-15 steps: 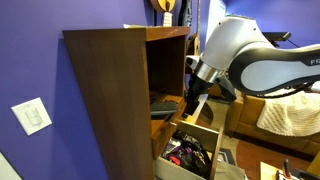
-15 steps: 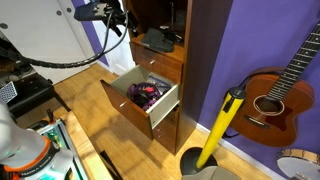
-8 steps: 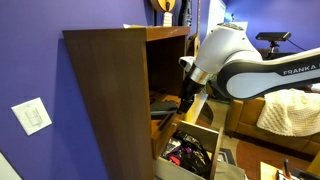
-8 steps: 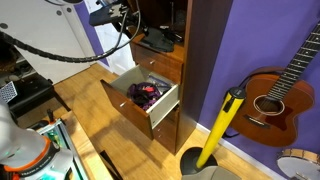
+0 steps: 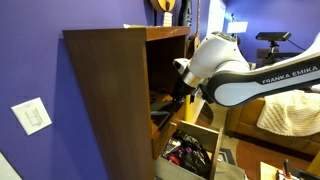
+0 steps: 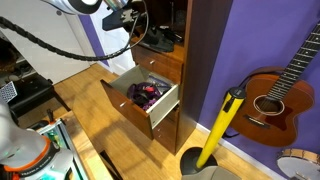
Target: Slide the black and gray pencil case into the open drawer, close the open drawer
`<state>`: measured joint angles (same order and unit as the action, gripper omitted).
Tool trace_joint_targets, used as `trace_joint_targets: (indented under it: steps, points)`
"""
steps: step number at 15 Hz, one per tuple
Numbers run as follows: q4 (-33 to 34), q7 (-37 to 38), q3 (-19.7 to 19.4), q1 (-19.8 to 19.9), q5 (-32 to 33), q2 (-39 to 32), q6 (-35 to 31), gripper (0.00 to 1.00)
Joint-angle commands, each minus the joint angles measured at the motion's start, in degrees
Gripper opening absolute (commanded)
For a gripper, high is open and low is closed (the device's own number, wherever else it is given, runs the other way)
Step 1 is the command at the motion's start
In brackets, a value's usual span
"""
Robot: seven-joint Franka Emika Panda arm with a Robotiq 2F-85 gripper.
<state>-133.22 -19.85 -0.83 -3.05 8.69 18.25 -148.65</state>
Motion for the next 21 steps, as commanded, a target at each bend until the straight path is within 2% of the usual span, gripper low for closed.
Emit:
trace_joint_targets:
  steps: [1, 6, 7, 8, 12, 18, 19, 20, 21]
  points:
    - [1.2, -1.3, -1.0, -0.6, -0.9, -3.3, -4.0, 1.00]
    - [2.0, -2.3, -1.3, -1.7, -4.1, -6.3, -5.1, 1.00]
    - [2.1, -3.4, -1.5, -2.2, -5.4, -6.8, -4.8, 0.75]
    - [2.2, -4.2, -1.6, -2.4, -6.5, -7.2, -4.4, 0.74]
    - [2.7, -7.0, -1.9, -2.5, -9.8, -6.4, -1.5, 0.44]
    - [2.5, -9.1, -2.8, -2.4, -12.4, -2.3, 6.4, 0.05]
    - [2.5, -9.2, -2.9, -2.3, -12.4, -1.5, 7.7, 0.01]
    - [2.3, -9.4, -3.1, -2.4, -12.6, -0.7, 8.9, 0.05]
    - [2.0, -9.5, -3.3, -2.4, -12.7, 0.3, 10.3, 0.03]
